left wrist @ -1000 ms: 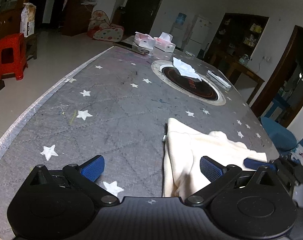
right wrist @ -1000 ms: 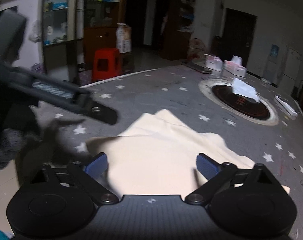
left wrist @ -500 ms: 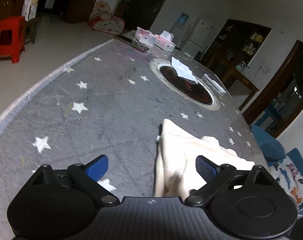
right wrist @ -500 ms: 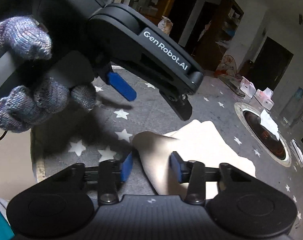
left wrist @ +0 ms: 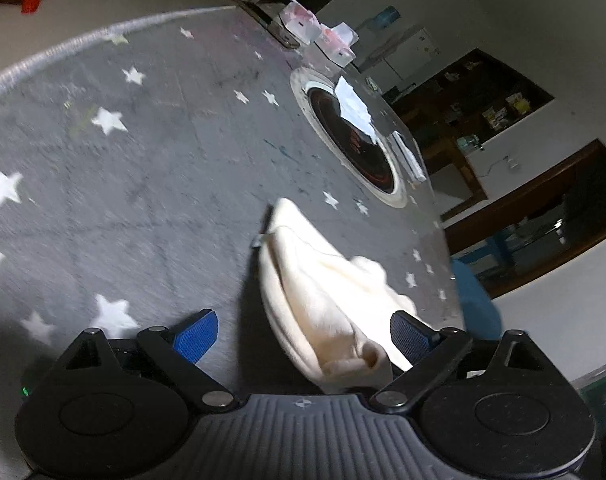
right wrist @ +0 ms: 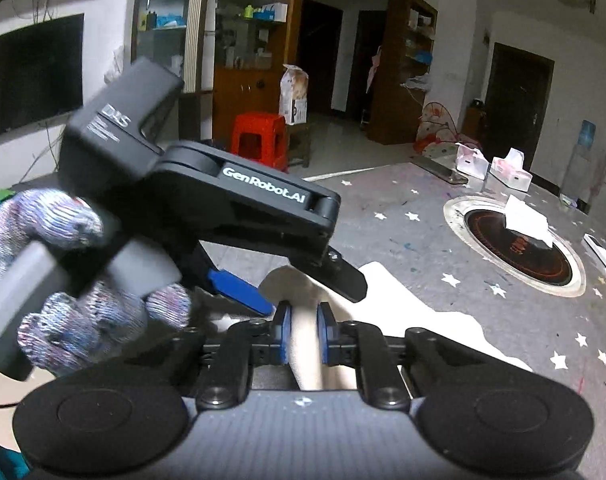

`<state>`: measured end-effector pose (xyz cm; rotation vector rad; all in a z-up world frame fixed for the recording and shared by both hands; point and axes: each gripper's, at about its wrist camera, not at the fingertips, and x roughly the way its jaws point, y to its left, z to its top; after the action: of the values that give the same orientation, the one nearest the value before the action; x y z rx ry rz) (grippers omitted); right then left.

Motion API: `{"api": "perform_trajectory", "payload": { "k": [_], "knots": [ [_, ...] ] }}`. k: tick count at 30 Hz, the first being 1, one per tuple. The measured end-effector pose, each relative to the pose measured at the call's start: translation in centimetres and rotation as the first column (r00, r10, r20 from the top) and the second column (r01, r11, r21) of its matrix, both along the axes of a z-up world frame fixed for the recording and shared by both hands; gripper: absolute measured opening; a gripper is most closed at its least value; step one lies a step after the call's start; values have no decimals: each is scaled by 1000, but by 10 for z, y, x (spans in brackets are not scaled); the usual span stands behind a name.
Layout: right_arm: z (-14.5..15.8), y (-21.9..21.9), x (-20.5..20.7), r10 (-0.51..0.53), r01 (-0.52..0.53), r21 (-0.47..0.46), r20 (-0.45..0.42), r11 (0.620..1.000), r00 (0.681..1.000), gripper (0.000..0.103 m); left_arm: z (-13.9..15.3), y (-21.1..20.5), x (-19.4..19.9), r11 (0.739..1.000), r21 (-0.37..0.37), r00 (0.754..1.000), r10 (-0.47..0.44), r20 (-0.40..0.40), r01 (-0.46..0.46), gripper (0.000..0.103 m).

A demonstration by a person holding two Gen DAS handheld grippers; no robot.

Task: Fold clothes
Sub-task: 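Grasp the sweatshirt side edge with the left gripper while the right gripper grasps it too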

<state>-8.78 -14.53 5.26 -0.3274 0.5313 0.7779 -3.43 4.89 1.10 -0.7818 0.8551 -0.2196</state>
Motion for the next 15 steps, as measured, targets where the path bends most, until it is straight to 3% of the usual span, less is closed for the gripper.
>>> {"api": "perform_trajectory", "payload": {
  "k": [3,9,15],
  "knots": [
    [1,-5,-3,14,-14,12,-11,1000,1000,12,-4,-5,3,999,-46,1000,-16,-9,16,80],
    [-7,-8,-12,35,-34,25,-36,999,999,13,-22,-8,5,992,-124,999,-12,-53,5,28],
    [-12,-25,-19,6,-1,65,-77,998,997,27,-24,-7,2,994,-113,999,-5,-45,0,23]
  ]
}}
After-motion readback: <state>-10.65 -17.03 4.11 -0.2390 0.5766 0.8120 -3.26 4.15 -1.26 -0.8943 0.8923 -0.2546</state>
